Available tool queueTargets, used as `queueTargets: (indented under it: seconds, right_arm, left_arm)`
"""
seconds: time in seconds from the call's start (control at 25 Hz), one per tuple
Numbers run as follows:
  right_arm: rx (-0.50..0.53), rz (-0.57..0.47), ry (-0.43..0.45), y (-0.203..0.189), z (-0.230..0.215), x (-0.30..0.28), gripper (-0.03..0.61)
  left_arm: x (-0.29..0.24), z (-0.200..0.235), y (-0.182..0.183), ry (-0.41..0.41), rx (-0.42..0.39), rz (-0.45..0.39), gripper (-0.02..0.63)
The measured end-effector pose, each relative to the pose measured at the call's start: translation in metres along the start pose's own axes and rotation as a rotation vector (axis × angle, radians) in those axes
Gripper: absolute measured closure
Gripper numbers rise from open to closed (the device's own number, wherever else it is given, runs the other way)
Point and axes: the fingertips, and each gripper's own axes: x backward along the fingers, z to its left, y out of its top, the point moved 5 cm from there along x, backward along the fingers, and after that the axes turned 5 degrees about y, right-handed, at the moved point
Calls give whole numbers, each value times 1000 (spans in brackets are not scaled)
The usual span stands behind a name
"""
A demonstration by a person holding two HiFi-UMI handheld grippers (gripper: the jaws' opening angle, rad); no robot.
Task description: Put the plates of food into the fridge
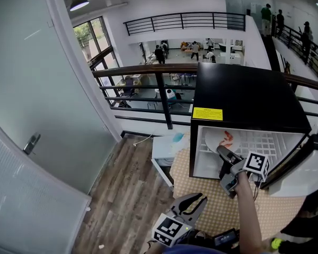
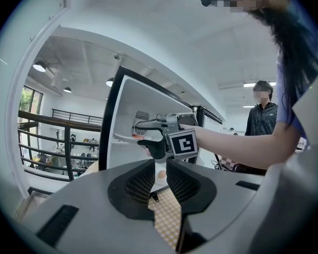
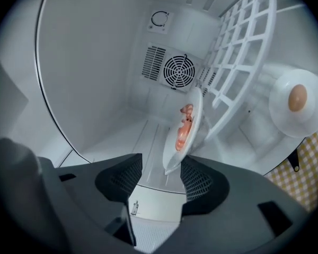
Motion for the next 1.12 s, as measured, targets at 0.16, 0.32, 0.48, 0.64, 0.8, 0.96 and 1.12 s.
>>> queueTargets:
  seconds: [0.16, 0.32, 0.48, 0.64, 0.8, 0.96, 1.12]
  right_arm:
    - [-51, 5, 6, -10, -9, 3, 359]
    - [-65, -4, 16, -10, -11, 5, 359]
    - [-29, -5, 3, -14, -10, 14, 359]
    - [78, -8, -76, -23, -11, 32, 360]
    - [185, -5, -144, -40, -5, 49, 370]
    - [274, -18, -179, -53, 5, 65, 392]
    - [346, -9, -184, -70, 18, 81, 397]
  left_arm:
    - [0, 1, -1, 0, 1, 3, 545]
    - [-1, 1, -2, -7, 0, 4, 545]
    - [1, 0, -2, -14, -3, 5, 545]
    - [3, 2, 0, -14, -3, 1, 545]
    - [6, 6, -1, -10, 1, -1, 545]
    - [10, 10, -1, -13, 9, -4, 545]
    - [16, 12, -1, -23, 13, -7, 545]
